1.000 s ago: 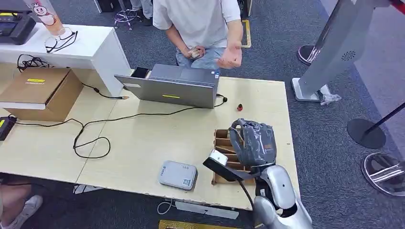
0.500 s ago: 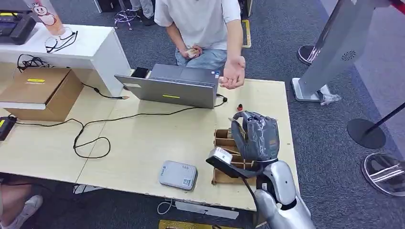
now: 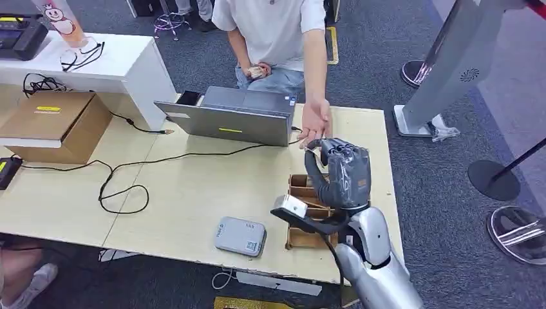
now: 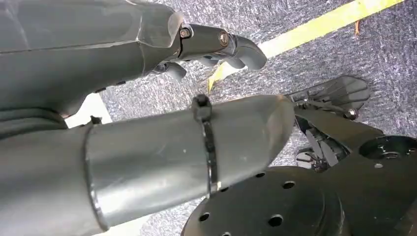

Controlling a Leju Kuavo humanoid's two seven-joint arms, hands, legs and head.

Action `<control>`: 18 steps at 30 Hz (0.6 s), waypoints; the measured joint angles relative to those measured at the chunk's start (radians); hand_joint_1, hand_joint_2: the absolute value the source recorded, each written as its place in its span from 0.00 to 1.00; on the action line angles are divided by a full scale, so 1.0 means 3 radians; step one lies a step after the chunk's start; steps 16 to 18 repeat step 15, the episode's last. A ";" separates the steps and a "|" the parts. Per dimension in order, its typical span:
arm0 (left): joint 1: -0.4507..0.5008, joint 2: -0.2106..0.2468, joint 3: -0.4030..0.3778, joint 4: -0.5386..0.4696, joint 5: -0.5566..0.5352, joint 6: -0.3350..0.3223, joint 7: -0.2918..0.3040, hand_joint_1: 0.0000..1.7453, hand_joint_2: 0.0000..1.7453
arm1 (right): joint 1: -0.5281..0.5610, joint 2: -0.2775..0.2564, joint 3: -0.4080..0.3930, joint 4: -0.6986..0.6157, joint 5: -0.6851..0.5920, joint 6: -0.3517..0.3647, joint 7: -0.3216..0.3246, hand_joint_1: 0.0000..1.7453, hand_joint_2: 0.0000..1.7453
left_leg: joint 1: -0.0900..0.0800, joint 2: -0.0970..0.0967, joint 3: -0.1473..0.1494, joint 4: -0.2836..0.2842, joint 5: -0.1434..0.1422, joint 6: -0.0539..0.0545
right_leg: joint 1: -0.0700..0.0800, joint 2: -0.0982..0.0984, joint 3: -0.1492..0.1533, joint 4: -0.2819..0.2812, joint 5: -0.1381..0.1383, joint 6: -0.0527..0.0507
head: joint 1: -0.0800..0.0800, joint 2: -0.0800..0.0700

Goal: Pass the card to the sensor for recognition and then transmit it.

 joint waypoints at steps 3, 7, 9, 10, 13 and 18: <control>-0.0004 0.0013 -0.0038 0.0030 -0.0003 0.0019 0.0000 0.00 0.00 | -0.0049 0.0043 0.0006 0.0056 0.0004 -0.0075 -0.0028 1.00 1.00 | 0.0000 0.0000 0.0000 0.0000 0.0000 0.0000 | 0.0000 0.0000 0.0000 0.0000 0.0000 0.0000 | 0.0000 0.0000; -0.0017 0.0022 -0.0066 0.0057 -0.0006 0.0028 0.0000 0.00 0.00 | -0.0107 0.0103 0.0011 0.0135 0.0020 -0.0159 -0.0053 1.00 1.00 | 0.0000 -0.0001 0.0000 0.0000 0.0000 0.0000 | 0.0000 0.0000 0.0000 0.0000 0.0000 0.0000 | -0.0001 0.0000; -0.0023 0.0028 -0.0083 0.0072 -0.0006 0.0029 0.0000 0.00 0.00 | -0.0130 0.0127 0.0011 0.0178 0.0027 -0.0193 -0.0067 1.00 1.00 | 0.0000 -0.0001 0.0000 0.0000 0.0000 0.0000 | 0.0000 0.0000 0.0000 0.0000 0.0000 0.0000 | -0.0001 0.0000; -0.0029 0.0032 -0.0094 0.0081 -0.0006 0.0030 0.0000 0.00 0.00 | -0.0142 0.0137 0.0014 0.0202 0.0034 -0.0202 -0.0071 1.00 1.00 | 0.0000 -0.0001 0.0000 0.0000 0.0000 0.0000 | 0.0000 0.0000 0.0000 0.0000 0.0000 0.0000 | -0.0001 0.0000; -0.0037 0.0038 -0.0122 0.0093 -0.0008 0.0034 0.0001 0.00 0.00 | -0.0180 0.0170 0.0027 0.0277 0.0074 -0.0226 -0.0097 1.00 1.00 | 0.0000 0.0000 0.0000 0.0000 0.0000 0.0000 | 0.0000 0.0000 0.0000 0.0000 0.0000 0.0000 | -0.0001 0.0000; -0.0046 0.0044 -0.0132 0.0113 -0.0008 0.0039 0.0005 0.00 0.00 | -0.0208 0.0192 0.0033 0.0331 0.0076 -0.0230 -0.0097 1.00 1.00 | 0.0000 -0.0001 0.0000 0.0000 0.0000 0.0000 | 0.0000 0.0000 0.0000 0.0000 0.0000 0.0000 | -0.0001 0.0000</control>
